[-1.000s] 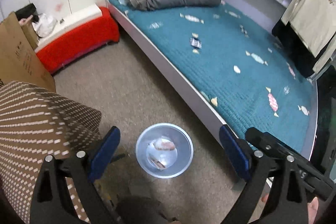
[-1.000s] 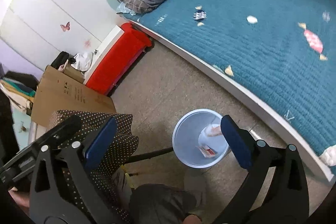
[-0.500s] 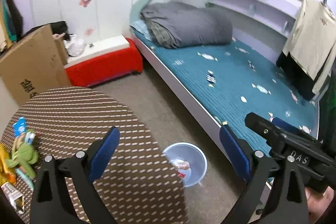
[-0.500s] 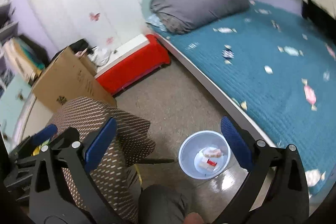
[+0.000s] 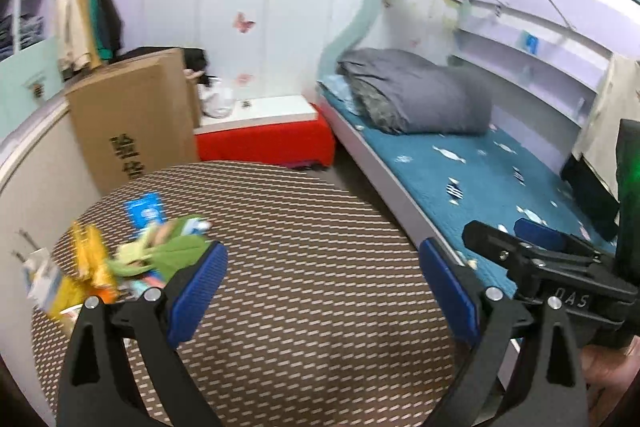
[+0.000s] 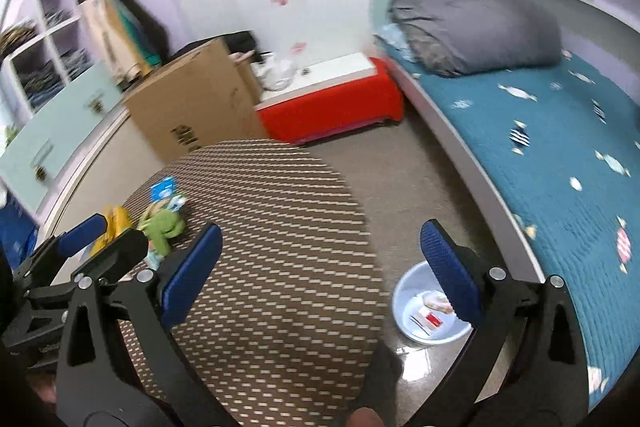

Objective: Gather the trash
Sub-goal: 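Drop the detergent box into the wastebasket with the left tool, then grasp the white-yellow carton with the left tool while the right tool grasps the small olive box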

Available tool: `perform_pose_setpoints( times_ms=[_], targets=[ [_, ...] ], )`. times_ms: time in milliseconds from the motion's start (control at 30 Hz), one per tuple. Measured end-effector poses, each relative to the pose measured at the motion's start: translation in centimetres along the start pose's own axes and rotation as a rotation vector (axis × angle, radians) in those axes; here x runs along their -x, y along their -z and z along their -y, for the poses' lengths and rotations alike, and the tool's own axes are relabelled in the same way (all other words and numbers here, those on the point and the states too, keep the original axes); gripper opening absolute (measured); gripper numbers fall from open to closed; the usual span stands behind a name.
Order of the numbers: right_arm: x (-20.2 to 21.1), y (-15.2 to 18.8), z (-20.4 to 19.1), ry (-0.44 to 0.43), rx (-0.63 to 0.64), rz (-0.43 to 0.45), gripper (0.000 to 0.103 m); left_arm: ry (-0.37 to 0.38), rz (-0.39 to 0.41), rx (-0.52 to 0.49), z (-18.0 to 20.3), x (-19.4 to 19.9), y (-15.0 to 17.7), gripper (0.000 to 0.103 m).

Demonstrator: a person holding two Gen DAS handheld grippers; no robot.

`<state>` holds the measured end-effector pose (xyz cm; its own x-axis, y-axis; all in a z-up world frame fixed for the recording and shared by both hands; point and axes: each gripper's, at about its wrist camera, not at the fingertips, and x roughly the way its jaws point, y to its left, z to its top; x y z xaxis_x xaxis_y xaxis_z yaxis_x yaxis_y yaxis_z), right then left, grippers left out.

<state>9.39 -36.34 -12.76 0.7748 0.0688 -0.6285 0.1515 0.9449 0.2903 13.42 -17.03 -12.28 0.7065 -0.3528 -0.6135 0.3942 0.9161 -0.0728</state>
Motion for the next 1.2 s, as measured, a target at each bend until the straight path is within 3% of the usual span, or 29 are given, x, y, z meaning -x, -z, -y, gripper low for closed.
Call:
perform_pose_setpoints(
  times_ms=[200,467,633,833,1000,1067,1200],
  targets=[
    [-1.3,0.2,-6.9,-0.116,0.127,-0.014,0.097,-0.084,0.029,0.069,-6.2,3.0,1.6,0.094],
    [-5.5,2.6,-15.8,-0.279,0.298,-0.106,0.097,-0.268,0.062,0.198,-15.1,6.8,5.2,0.094],
    [-9.0,6.1,-22.0,-0.377,0.442,-0.220,0.097,-0.362,0.020,0.268,-20.2,7.9,8.5,0.094],
    [-12.5,9.1,-27.4,-0.424,0.576,-0.310,0.096,-0.448,-0.038,0.322,-24.5,8.2,11.7,0.094],
    [-15.0,11.0,-31.1,-0.455,0.674,-0.369,0.081,-0.488,-0.071,0.362,-27.0,8.7,13.6,0.094],
    [-15.9,11.7,-32.0,-0.465,0.693,-0.388,0.063,-0.492,-0.073,0.370,-27.3,8.8,13.9,0.094],
    [-16.6,12.3,-32.7,-0.457,0.740,-0.369,0.058,-0.488,-0.078,0.365,-27.2,8.3,13.6,0.094]
  ],
)
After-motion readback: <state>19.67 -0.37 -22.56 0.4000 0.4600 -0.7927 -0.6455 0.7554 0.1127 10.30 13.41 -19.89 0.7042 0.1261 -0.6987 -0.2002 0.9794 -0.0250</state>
